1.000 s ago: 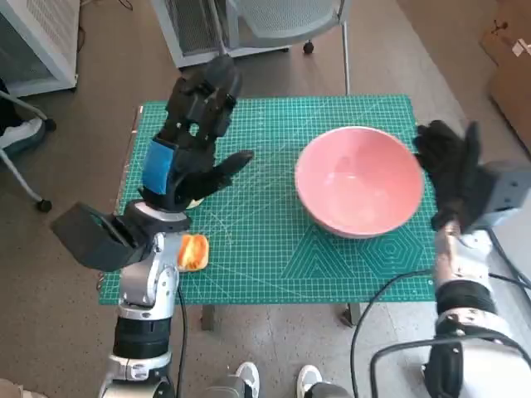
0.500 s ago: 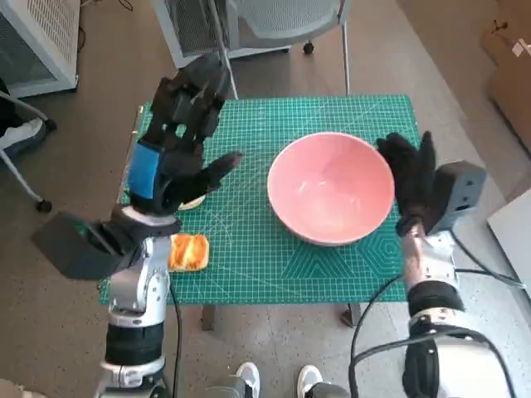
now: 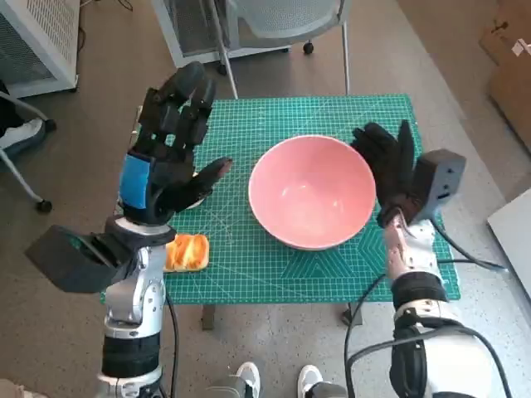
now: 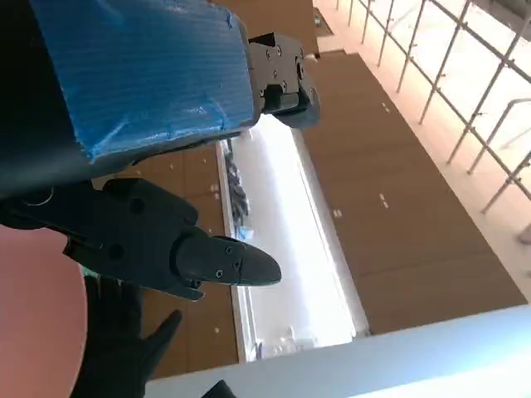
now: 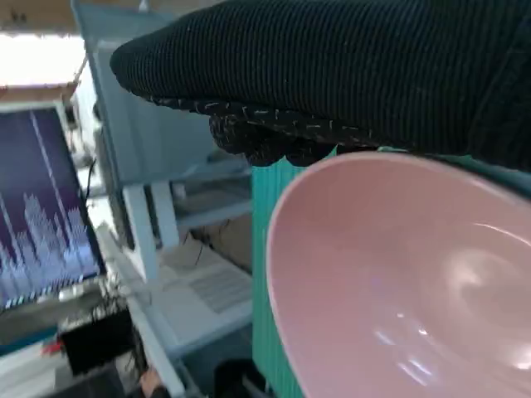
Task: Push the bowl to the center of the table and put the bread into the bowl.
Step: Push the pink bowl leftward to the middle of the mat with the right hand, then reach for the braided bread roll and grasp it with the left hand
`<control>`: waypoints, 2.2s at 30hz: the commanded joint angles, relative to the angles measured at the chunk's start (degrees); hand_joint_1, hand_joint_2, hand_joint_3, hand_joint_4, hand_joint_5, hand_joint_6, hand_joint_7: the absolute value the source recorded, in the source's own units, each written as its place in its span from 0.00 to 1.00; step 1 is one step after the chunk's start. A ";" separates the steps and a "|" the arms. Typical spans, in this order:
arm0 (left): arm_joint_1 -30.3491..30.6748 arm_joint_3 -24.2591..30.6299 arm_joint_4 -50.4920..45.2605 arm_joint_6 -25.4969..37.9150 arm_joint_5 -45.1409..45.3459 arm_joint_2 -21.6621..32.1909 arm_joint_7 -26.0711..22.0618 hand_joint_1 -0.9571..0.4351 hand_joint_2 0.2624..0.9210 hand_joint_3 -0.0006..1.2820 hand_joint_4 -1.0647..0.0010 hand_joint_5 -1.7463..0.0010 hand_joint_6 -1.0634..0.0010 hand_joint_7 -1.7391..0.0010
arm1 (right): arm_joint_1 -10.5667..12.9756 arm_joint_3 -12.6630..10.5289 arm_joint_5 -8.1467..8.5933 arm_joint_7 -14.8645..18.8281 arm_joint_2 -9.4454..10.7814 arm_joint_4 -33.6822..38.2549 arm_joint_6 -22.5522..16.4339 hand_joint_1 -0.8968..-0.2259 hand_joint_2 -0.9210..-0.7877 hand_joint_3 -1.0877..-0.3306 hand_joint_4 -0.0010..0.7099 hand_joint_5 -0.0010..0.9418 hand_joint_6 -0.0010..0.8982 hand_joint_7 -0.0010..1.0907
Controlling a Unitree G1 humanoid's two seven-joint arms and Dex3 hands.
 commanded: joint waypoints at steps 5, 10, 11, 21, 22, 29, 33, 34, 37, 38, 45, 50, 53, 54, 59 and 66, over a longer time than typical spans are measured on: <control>1.84 0.26 -1.94 -0.59 1.39 0.62 1.39 0.40 1.00 0.15 0.90 0.99 1.00 0.63 | -0.89 0.93 -0.82 0.41 2.18 0.60 1.53 0.58 0.00 0.38 0.29 0.00 0.35 0.01; 2.28 0.25 -1.82 -1.36 2.35 0.58 1.92 0.40 1.00 0.14 0.90 0.99 1.00 0.64 | -1.11 2.12 -1.93 0.27 2.73 0.72 1.12 0.57 0.00 0.38 0.30 0.01 0.35 0.02; 2.34 0.24 -1.81 -1.44 2.46 0.57 2.00 0.41 1.00 0.14 0.90 0.99 1.00 0.64 | -1.09 2.20 -2.11 0.33 2.65 0.73 1.07 0.56 0.00 0.39 0.30 0.01 0.35 0.01; 2.90 0.41 -2.08 -1.48 2.54 0.85 2.29 0.40 1.00 0.14 0.90 0.99 1.00 0.65 | -1.94 2.16 -2.44 1.60 0.12 -0.57 -0.14 0.55 0.00 0.40 0.31 0.01 0.34 0.01; 2.93 0.46 -2.15 -1.37 2.44 0.88 2.29 0.40 1.00 0.14 0.90 0.99 1.00 0.65 | -2.31 2.08 -2.27 1.89 -0.30 -1.22 -0.72 0.55 0.00 0.40 0.31 0.01 0.34 0.01; 2.74 0.55 -2.16 -0.97 2.15 0.92 2.34 0.39 1.00 0.15 0.91 0.99 1.00 0.65 | -2.37 1.36 -0.86 4.83 -2.19 -6.07 -7.81 0.52 0.00 0.41 0.31 0.01 0.31 0.00; 2.14 0.42 -1.72 -0.83 2.07 0.85 2.33 0.39 1.00 0.15 0.91 0.99 1.00 0.65 | -1.59 0.26 1.47 9.59 -2.94 -9.60 -14.44 0.52 0.00 0.42 0.31 0.01 0.31 0.00; 1.95 0.34 -1.66 -0.73 2.05 0.81 2.33 0.39 1.00 0.15 0.91 0.99 1.00 0.65 | -1.34 -0.17 2.48 11.34 -3.03 -10.79 -16.16 0.52 0.00 0.42 0.31 0.01 0.31 0.00; 1.57 0.24 -1.60 -0.48 1.96 0.92 2.18 0.39 1.00 0.15 0.91 0.99 1.00 0.65 | -0.52 -1.10 5.50 15.72 -2.93 -14.16 -19.58 0.54 0.00 0.44 0.31 0.00 0.31 0.00; 1.50 0.23 -1.63 -0.39 1.93 1.00 2.10 0.39 1.00 0.15 0.91 0.99 1.00 0.65 | -0.23 -1.34 6.51 16.98 -2.79 -15.30 -20.27 0.52 0.00 0.46 0.31 0.00 0.32 0.01; 1.81 0.36 -3.41 0.41 2.12 2.98 0.69 0.38 1.00 0.15 0.91 0.99 1.00 0.65 | 3.61 -0.59 10.78 20.78 -1.60 -26.18 -20.34 0.45 0.00 0.59 0.35 0.01 0.37 0.03; 3.36 0.69 -7.18 2.24 4.74 8.86 -2.17 0.36 1.00 0.14 0.91 0.99 1.00 0.70 | 7.09 0.97 11.09 19.98 -1.36 -34.19 -18.70 0.44 0.00 0.64 0.38 0.02 0.39 0.03; 5.76 1.61 -13.70 8.73 10.08 19.53 -7.09 0.37 0.90 0.11 0.96 1.00 1.00 0.78 | 8.66 1.62 10.87 19.20 -1.39 -37.43 -18.17 0.43 0.00 0.64 0.39 0.02 0.41 0.04; 6.36 1.94 -15.40 10.70 11.30 21.99 -8.15 0.38 0.87 0.10 0.97 1.00 1.00 0.79 | 8.95 1.78 10.76 19.00 -1.39 -38.01 -18.10 0.43 0.00 0.64 0.39 0.02 0.41 0.04; 9.66 3.07 -22.52 18.61 18.12 29.73 -10.12 0.43 0.72 0.06 0.99 1.00 0.99 0.83 | 9.61 2.14 10.84 18.72 -1.29 -39.41 -17.94 0.42 0.00 0.64 0.40 0.02 0.42 0.04; 13.99 2.34 -31.75 32.45 24.76 35.46 -12.69 0.52 0.69 0.02 0.97 1.00 0.90 0.87 | 9.68 2.45 11.49 18.16 -0.60 -39.76 -17.26 0.41 0.00 0.65 0.41 0.02 0.42 0.03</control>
